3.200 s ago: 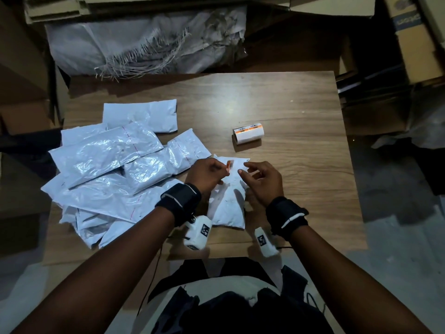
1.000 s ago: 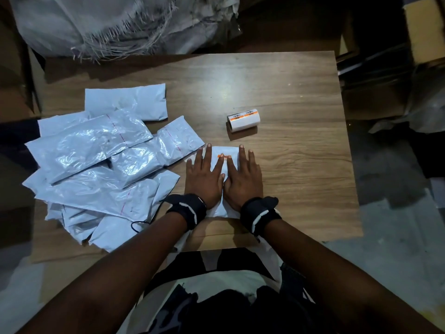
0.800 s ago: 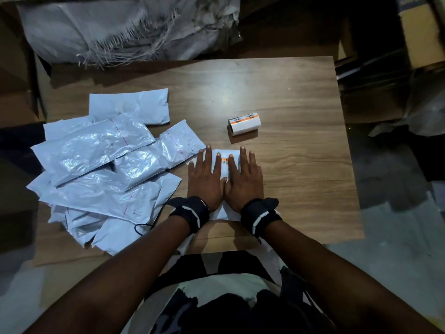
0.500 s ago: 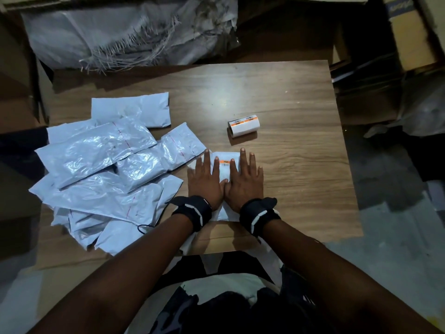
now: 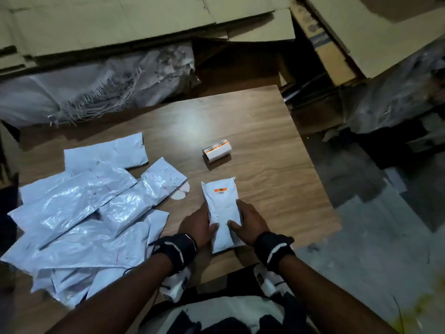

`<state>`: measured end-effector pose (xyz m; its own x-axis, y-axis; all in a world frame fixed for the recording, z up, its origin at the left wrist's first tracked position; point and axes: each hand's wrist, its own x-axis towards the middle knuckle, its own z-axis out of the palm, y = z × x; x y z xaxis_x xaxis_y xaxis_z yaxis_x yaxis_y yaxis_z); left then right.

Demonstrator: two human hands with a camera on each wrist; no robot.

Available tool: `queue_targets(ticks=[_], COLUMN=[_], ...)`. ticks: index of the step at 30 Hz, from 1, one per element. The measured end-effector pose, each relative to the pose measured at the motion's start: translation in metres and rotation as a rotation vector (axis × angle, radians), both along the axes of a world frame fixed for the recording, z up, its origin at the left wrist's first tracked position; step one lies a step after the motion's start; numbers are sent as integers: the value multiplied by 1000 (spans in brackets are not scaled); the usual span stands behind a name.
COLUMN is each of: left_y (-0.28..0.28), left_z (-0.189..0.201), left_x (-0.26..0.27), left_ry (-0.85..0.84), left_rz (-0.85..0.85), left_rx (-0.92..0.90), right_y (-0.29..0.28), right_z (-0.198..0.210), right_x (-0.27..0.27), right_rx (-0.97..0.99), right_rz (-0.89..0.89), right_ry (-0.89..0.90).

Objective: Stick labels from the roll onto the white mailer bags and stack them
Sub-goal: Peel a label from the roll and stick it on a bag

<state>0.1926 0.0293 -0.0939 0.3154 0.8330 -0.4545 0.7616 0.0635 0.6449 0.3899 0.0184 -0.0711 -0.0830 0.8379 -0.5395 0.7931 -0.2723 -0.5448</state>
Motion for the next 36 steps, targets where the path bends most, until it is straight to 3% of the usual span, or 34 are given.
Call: queue_targets(ticks=[4, 8, 16, 24, 36], left_y=[14, 52, 173, 268, 285], left_z=[8, 15, 29, 33, 37], left_x=[40, 99, 210, 252, 267], left_ry=[-81, 15, 137, 273, 350], left_rz=[-7, -22, -11, 35, 26], left_rx=[17, 31, 104, 81, -16], right_y=[14, 50, 201, 307, 330], right_z=[8, 14, 27, 21, -1], right_x=[40, 93, 190, 205, 210], right_rx=[43, 82, 212, 147, 89], right_rz=[-40, -55, 27, -48, 18], right_ry=[-15, -13, -100, -46, -88])
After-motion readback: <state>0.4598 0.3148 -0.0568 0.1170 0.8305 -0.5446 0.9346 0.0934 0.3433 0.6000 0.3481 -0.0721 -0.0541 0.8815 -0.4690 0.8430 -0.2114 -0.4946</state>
